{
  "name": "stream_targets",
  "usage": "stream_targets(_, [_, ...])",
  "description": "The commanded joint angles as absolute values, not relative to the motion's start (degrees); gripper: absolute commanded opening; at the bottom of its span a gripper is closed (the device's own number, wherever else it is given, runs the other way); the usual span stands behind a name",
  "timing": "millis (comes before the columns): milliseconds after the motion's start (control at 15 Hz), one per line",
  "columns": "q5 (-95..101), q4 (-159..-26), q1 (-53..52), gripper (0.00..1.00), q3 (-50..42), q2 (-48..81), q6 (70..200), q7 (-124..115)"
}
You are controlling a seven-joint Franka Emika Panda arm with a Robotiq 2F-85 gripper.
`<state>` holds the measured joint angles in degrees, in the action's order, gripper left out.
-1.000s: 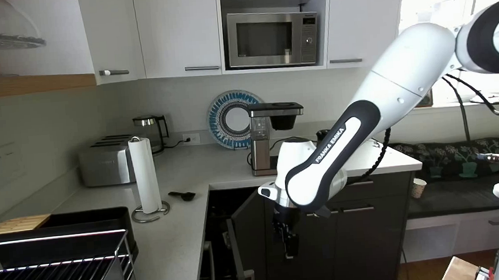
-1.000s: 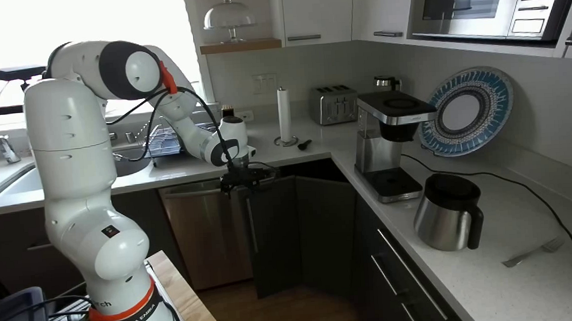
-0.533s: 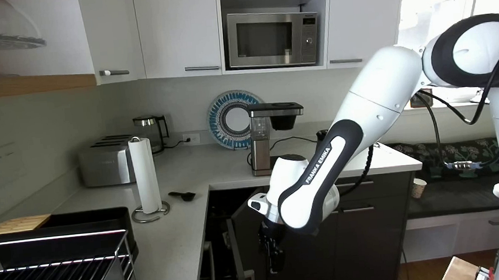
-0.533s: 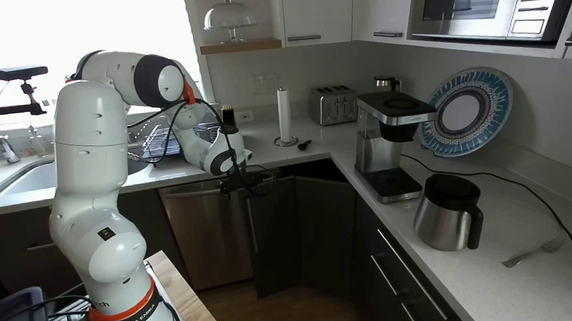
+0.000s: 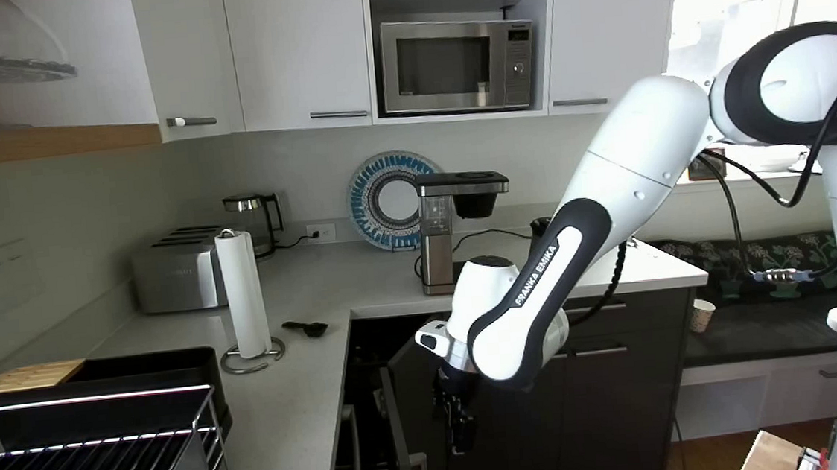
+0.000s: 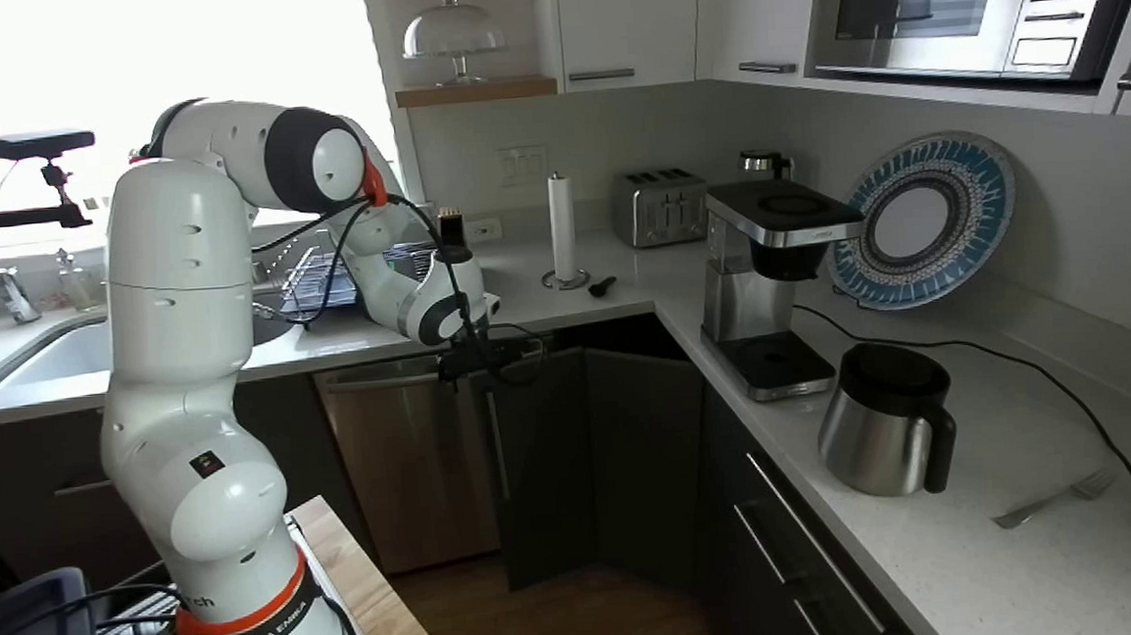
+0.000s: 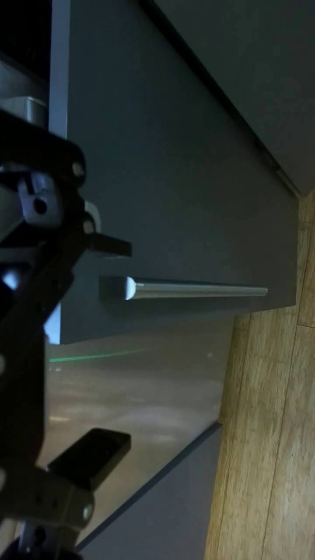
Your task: Close the open cabinet door on the bottom left
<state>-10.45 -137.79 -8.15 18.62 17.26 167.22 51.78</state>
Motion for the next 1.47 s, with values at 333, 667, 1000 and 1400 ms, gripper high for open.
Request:
stream_targets(333, [-4.0, -134.18, -4.39, 1.0, 21.09, 24.66, 171.85, 48.06])
stream_targets(667, [0.32, -131.83, -3.17, 1.0, 22.11, 29.38, 175.7, 45.88])
stream_targets(1000, [6.23, -129.21, -3.28, 0.98, 20.85, 33.3, 179.01, 42.81])
stream_targets(1400, [11.0, -126.11, -1.52, 0.75, 21.29, 36.79, 179.19, 41.68])
